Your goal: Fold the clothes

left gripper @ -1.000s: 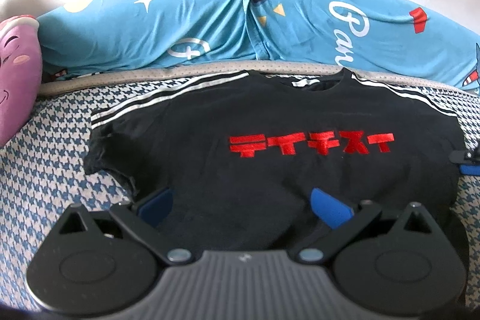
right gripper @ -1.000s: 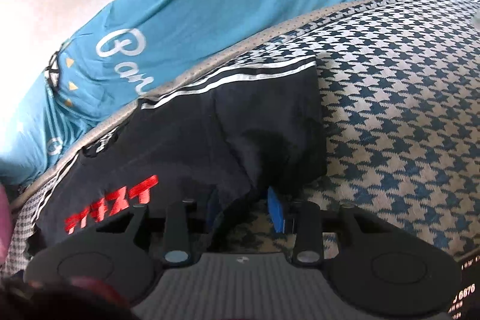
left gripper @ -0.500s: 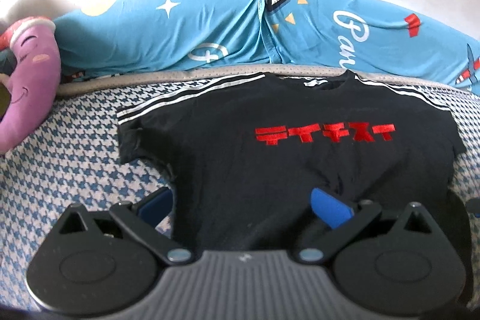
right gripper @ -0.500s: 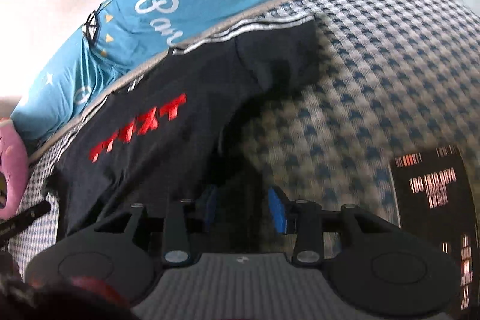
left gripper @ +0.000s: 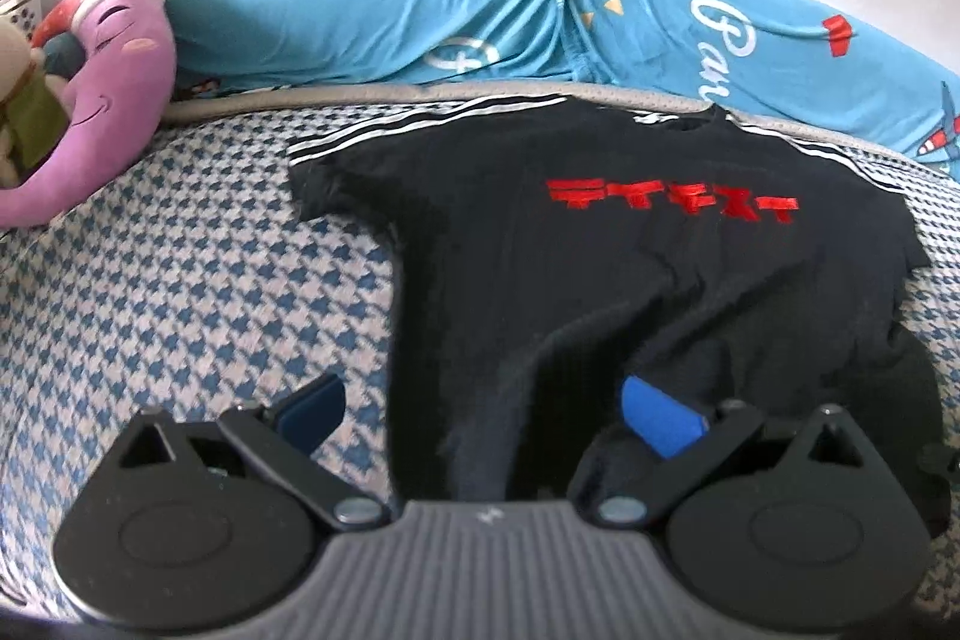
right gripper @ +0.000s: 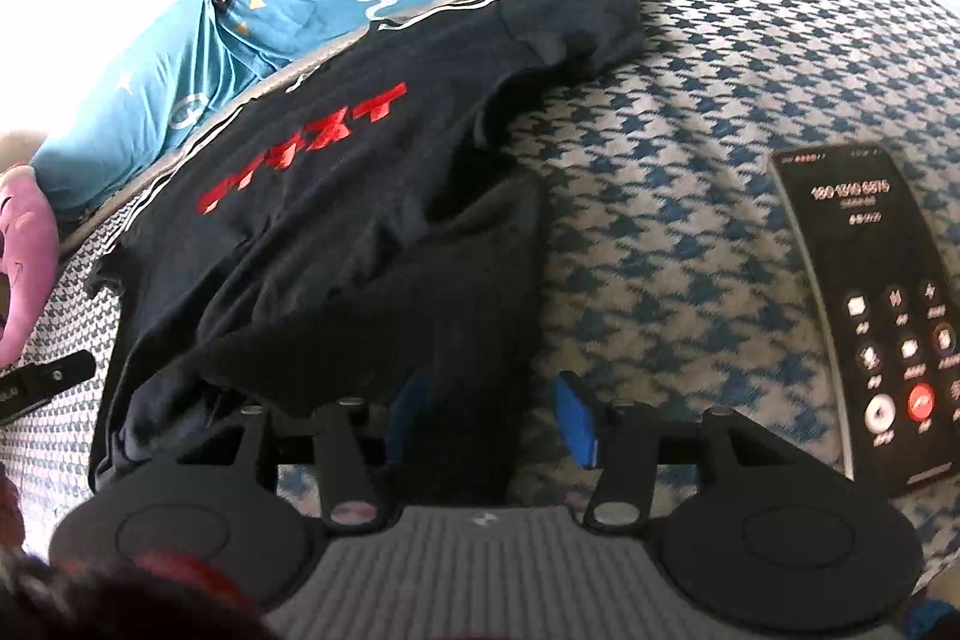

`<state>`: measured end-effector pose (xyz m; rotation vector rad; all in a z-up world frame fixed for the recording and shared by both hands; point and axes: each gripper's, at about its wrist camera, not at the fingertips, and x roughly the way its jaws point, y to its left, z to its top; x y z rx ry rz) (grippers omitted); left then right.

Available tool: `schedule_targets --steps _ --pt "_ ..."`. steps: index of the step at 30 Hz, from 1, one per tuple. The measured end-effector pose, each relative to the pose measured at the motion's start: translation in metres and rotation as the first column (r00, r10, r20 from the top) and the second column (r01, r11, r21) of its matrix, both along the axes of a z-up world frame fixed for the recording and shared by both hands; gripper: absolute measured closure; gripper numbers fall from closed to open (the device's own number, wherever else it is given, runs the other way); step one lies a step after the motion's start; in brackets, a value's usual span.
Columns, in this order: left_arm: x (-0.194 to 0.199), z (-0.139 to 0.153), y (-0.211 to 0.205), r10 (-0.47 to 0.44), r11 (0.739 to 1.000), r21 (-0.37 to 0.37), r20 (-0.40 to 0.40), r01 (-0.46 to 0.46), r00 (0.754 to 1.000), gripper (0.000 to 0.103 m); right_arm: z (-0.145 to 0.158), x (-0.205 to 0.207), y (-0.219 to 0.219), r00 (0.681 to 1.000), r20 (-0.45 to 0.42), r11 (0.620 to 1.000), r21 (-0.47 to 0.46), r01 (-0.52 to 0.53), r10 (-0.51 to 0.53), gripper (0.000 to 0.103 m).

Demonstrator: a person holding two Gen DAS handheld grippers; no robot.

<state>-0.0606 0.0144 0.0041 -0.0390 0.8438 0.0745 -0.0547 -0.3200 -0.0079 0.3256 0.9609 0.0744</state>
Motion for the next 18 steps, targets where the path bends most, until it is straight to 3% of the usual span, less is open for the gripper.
schedule_targets --steps 5,12,18 --pt "-0.005 -0.006 0.004 0.029 1.000 -0.001 -0.014 -0.029 0.999 0.000 -0.007 -0.007 0.023 0.999 0.042 0.996 -0.086 -0.020 0.024 0.055" --pt "0.008 -0.005 -0.010 0.009 1.000 -0.001 -0.036 -0.009 0.999 0.000 -0.007 -0.009 0.031 0.996 0.088 0.989 -0.144 -0.019 0.032 0.091" --pt "0.030 0.013 -0.032 -0.067 0.997 0.024 -0.012 0.067 0.998 0.000 0.009 -0.021 0.023 0.989 0.148 0.986 -0.164 0.008 0.017 0.093"
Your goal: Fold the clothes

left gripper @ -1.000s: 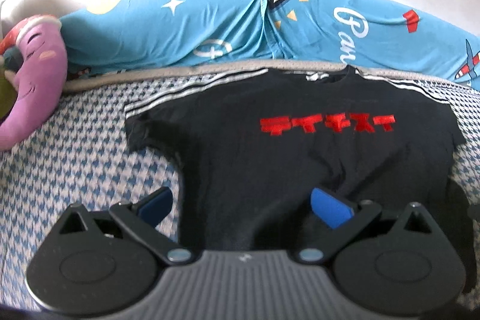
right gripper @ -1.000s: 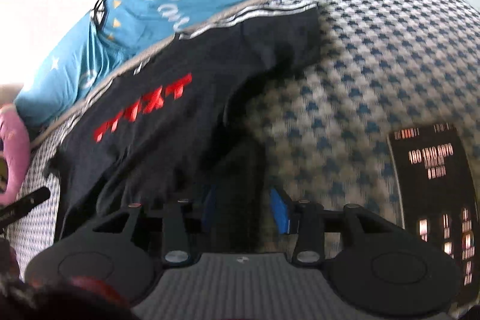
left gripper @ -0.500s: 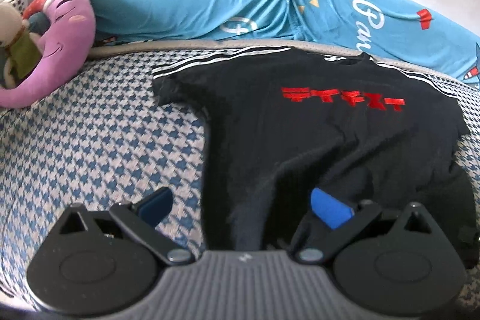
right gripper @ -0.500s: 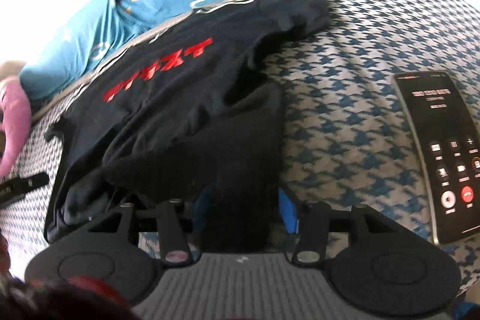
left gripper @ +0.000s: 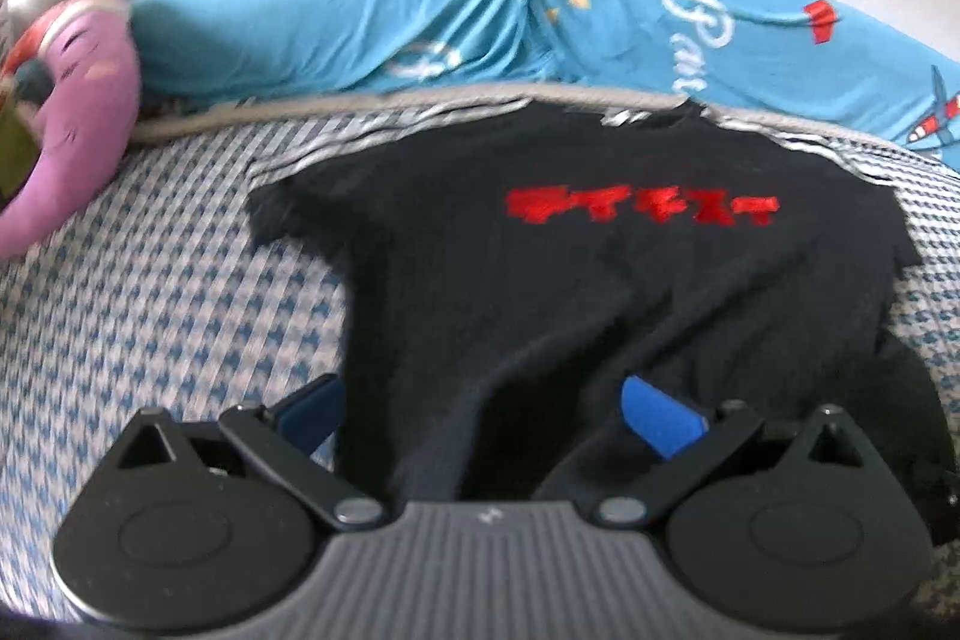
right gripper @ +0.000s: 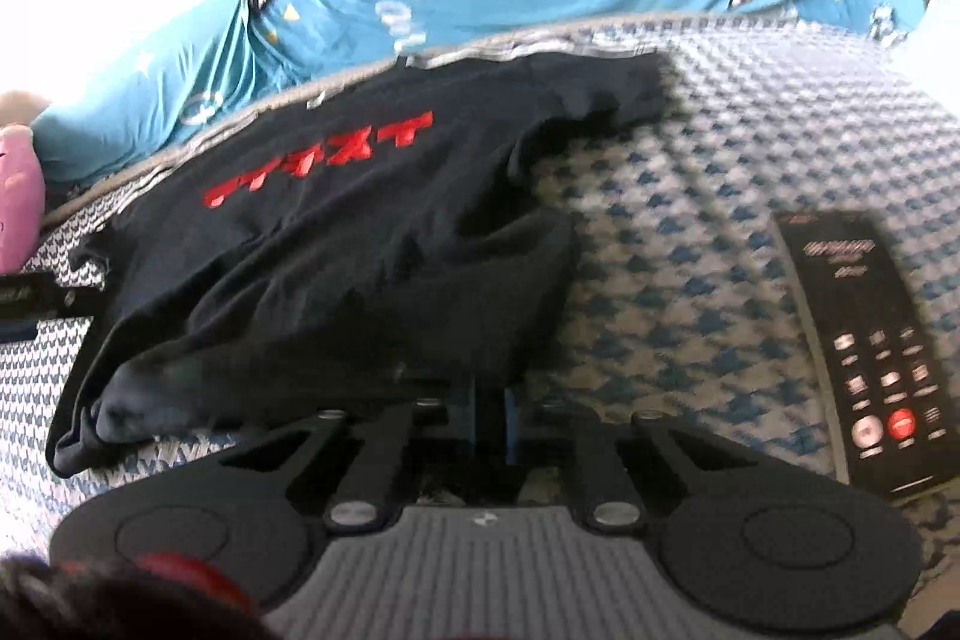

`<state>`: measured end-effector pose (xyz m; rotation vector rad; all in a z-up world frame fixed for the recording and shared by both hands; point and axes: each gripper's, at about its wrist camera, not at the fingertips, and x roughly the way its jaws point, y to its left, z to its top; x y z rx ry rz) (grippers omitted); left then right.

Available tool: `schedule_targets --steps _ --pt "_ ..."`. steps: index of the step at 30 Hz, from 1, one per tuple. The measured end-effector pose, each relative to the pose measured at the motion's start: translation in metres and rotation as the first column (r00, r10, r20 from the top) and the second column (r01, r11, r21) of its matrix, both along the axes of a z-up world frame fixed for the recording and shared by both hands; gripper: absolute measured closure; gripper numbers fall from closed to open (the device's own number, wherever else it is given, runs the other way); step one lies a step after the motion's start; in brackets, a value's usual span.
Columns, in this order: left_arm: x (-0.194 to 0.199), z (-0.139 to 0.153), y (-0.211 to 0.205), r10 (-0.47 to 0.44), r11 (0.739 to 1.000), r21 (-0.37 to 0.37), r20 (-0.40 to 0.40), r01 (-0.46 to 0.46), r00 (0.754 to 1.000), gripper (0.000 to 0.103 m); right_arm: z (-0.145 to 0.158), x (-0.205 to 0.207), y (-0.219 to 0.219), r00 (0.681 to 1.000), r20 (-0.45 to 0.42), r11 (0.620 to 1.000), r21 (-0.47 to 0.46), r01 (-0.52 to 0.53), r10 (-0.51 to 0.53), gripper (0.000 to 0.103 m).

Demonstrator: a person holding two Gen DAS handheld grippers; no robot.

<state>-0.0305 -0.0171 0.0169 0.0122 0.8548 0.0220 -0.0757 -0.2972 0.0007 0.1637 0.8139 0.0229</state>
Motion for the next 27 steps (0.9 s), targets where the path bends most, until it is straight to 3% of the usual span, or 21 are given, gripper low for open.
schedule_targets --steps 7,12,17,24,27 --pt "0.029 0.011 -0.022 -0.062 0.995 0.088 0.068 0.056 0.996 0.000 0.014 -0.019 -0.021 0.999 0.035 0.999 -0.040 0.019 -0.017 0.093" --pt "0.035 0.000 -0.029 -0.082 0.997 0.003 0.002 0.082 0.997 0.000 0.010 -0.026 -0.033 1.000 -0.015 0.999 -0.043 0.014 -0.015 0.093" --pt "0.029 0.002 -0.030 -0.079 0.996 0.038 0.031 0.077 0.996 0.000 0.011 -0.035 -0.037 0.999 -0.032 0.999 -0.046 0.022 -0.023 0.093" --pt "0.031 0.000 -0.019 -0.047 0.999 0.016 0.016 0.047 0.999 0.000 0.026 -0.038 -0.049 0.994 0.053 0.993 -0.067 0.097 -0.094 0.092" --pt "0.031 -0.002 -0.021 -0.050 0.999 0.014 0.009 0.050 0.999 0.000 0.028 -0.031 -0.054 0.991 0.064 0.992 -0.034 0.120 -0.118 0.091"
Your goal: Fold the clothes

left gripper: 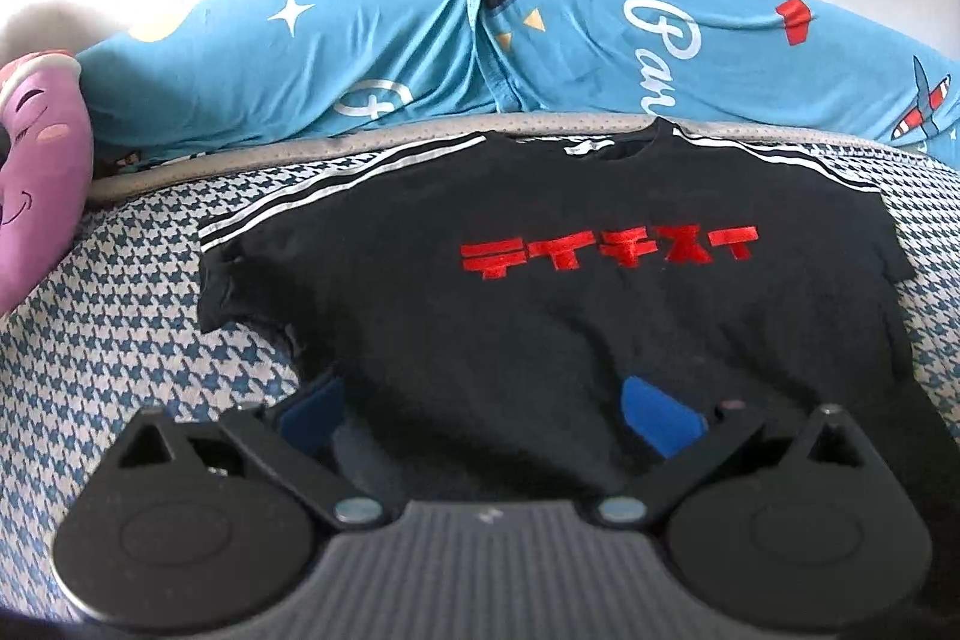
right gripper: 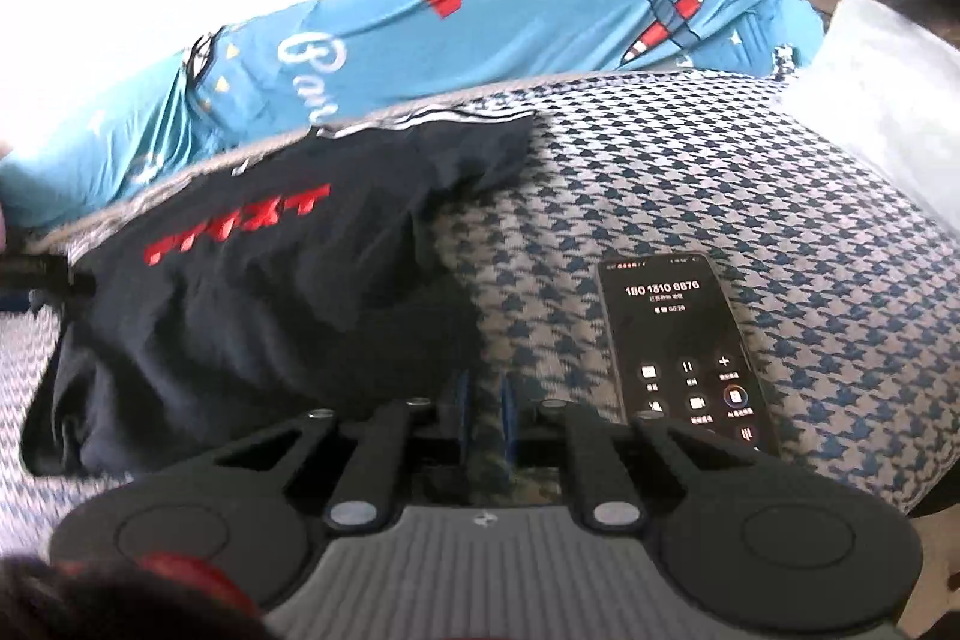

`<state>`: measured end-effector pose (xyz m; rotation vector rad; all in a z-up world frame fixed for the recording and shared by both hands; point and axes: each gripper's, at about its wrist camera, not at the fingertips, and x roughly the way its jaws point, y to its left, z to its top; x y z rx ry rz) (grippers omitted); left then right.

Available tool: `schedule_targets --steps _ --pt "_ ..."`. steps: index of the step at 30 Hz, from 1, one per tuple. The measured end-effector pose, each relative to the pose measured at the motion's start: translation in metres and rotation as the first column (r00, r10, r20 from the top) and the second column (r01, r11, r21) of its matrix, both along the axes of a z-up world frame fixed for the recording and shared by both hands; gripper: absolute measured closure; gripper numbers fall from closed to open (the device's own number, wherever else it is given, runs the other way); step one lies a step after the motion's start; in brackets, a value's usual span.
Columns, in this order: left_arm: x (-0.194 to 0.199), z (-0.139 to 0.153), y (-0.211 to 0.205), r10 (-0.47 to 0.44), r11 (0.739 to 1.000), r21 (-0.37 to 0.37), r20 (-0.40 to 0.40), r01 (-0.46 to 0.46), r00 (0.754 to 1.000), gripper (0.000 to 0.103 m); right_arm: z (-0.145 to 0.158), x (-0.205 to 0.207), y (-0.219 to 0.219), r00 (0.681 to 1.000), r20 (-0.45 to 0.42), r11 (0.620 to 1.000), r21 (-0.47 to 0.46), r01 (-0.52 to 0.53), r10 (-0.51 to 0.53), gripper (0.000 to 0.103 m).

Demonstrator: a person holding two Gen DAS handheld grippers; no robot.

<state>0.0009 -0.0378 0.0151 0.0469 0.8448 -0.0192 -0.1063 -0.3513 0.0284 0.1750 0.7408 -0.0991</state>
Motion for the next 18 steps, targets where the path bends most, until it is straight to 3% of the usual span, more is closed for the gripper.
schedule_targets --steps 7,12,16,18 --pt "-0.003 -0.003 -0.011 -0.034 0.999 -0.006 -0.010 0.034 0.999 0.000 -0.013 0.015 0.001 1.000 -0.019 1.000 0.025 0.020 -0.019 0.090" --pt "-0.005 -0.004 -0.014 -0.044 0.999 -0.004 -0.009 0.044 0.999 0.000 -0.024 0.024 -0.009 0.998 -0.031 0.990 0.131 0.052 -0.049 0.079" --pt "-0.004 -0.004 -0.012 -0.036 0.999 -0.015 -0.010 0.036 0.999 0.000 -0.036 0.031 -0.011 0.997 -0.073 0.973 0.225 0.050 -0.035 0.079" --pt "-0.003 -0.004 -0.010 -0.032 0.999 -0.017 -0.010 0.032 0.999 0.000 -0.037 0.033 -0.006 0.997 -0.075 0.978 0.205 0.044 -0.030 0.094"
